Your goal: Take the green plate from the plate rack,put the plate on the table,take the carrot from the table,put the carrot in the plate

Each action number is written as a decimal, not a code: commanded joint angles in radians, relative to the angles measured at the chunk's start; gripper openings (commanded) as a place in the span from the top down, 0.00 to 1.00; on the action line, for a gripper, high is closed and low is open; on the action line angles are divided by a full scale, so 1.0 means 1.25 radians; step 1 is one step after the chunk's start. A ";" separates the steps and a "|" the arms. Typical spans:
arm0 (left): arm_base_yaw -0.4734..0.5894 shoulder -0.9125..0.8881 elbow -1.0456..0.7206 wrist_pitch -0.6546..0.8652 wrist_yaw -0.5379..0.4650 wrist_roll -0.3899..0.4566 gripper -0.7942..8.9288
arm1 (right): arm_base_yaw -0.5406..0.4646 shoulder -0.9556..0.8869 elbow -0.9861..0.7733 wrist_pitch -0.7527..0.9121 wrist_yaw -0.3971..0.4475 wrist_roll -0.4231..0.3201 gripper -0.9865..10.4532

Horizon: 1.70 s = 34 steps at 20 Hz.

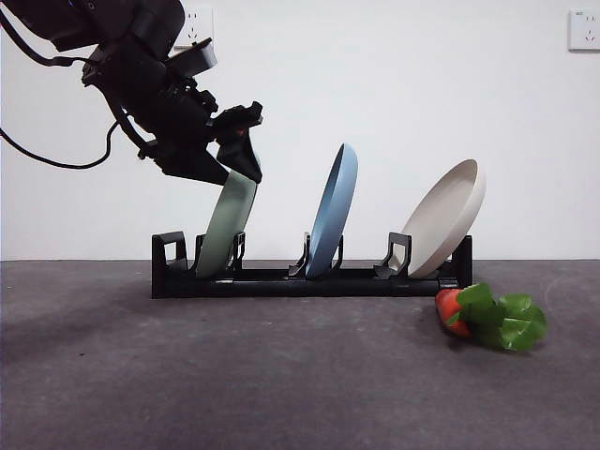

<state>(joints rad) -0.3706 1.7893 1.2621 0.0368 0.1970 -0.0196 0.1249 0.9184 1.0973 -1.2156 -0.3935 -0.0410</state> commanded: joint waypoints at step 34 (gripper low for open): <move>-0.003 -0.128 0.173 -0.175 0.117 -0.016 0.93 | 0.002 -0.002 0.001 -0.011 -0.001 -0.001 0.34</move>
<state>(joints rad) -0.3683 1.6508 1.4670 -0.1856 0.3325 -0.0654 0.1249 0.9184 1.0973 -1.2327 -0.3931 -0.0410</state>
